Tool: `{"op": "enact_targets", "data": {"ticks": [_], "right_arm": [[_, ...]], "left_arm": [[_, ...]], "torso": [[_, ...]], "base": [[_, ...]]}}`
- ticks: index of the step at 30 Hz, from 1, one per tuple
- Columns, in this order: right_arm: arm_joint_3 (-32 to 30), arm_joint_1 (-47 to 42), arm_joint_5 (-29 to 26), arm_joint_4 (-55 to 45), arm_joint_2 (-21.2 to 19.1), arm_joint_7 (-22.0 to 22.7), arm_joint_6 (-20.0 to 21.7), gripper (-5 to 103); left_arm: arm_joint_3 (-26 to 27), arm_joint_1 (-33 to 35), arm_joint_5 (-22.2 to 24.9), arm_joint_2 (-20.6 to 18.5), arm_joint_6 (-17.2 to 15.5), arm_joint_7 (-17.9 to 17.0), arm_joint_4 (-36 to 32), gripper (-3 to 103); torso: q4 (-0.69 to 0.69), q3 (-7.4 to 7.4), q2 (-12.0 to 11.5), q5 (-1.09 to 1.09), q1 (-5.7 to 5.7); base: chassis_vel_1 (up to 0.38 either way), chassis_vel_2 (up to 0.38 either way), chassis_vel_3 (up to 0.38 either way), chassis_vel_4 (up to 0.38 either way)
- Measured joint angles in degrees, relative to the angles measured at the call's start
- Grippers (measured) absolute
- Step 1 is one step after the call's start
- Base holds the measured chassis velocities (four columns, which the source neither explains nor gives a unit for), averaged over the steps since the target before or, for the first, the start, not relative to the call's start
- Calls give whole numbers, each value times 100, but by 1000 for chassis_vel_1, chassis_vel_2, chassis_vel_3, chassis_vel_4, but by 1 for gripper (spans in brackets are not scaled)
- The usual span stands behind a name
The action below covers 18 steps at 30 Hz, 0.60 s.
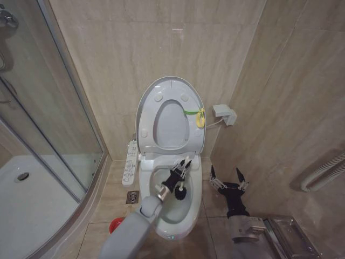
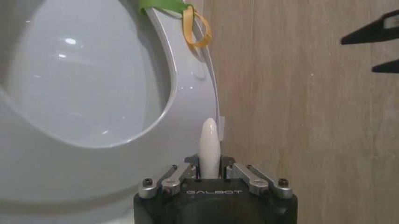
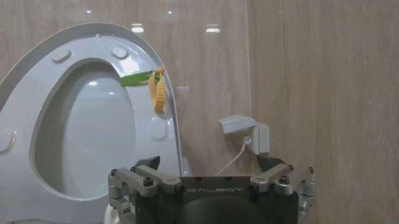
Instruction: Open the toilet lid, clean the toilet bowl with a toilet brush, close the toilet lid, and flush.
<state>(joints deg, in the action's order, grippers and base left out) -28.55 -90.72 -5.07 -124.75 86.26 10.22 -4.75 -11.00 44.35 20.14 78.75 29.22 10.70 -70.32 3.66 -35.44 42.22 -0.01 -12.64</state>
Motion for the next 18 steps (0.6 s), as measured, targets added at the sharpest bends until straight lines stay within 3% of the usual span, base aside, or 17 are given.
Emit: {"op": "enact_targets", "data": {"ticks": [7,18], "right_arm": [[0,0,0,0,0,0,0,100],[0,0,0,0,0,0,0,100]], "left_arm": [[186,338,-56,-257,-12,-84,-383,22],[1002,1183,-52,-729,-277,-374,-2292,22]], "torso": [[0,0,0,0,0],[1,0,0,1,0]], "base": [[0,0,0,0],[0,0,0,0]]}}
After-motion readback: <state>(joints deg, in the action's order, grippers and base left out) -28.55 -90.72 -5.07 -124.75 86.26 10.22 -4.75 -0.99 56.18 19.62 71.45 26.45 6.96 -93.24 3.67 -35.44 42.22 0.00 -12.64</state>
